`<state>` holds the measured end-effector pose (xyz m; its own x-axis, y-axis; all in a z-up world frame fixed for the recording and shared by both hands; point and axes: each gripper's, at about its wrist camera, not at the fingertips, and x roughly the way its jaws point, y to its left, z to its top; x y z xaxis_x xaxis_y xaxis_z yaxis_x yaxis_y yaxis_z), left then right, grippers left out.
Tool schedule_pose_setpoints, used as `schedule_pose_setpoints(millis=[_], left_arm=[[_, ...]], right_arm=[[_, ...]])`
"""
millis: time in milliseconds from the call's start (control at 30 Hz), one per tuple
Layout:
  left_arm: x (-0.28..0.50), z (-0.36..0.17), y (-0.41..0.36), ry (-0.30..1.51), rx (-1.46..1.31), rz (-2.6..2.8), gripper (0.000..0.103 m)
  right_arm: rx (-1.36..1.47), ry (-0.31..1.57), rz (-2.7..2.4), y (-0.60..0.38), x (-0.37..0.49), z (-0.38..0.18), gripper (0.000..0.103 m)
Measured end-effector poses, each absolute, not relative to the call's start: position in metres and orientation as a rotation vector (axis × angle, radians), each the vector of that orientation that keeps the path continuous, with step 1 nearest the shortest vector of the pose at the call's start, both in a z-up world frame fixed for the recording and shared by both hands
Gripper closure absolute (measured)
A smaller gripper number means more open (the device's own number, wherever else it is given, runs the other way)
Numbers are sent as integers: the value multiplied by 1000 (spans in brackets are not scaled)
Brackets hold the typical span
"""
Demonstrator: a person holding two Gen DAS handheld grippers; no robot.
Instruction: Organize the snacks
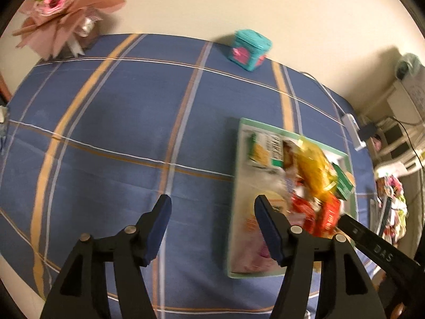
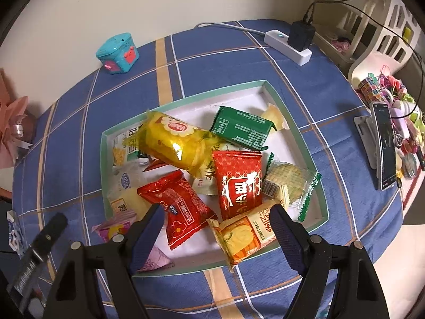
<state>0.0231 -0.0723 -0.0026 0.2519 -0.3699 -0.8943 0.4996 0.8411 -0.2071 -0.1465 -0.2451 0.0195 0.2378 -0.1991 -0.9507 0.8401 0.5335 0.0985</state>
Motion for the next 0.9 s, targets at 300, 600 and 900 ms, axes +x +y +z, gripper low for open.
schedule_pose_setpoints(millis=[300,600,900], left_arm=[[45,2,-43,1107,138,-470,3],[50,8,-37,1054,177,-455,0],[39,26,-42,983,188,-396,0]], right_arm=[[660,1072,-762,-235,-135,26,0],[610,1059,-746,-226,-128,32,0],[592,1053,-744,-222,-128,36,0]])
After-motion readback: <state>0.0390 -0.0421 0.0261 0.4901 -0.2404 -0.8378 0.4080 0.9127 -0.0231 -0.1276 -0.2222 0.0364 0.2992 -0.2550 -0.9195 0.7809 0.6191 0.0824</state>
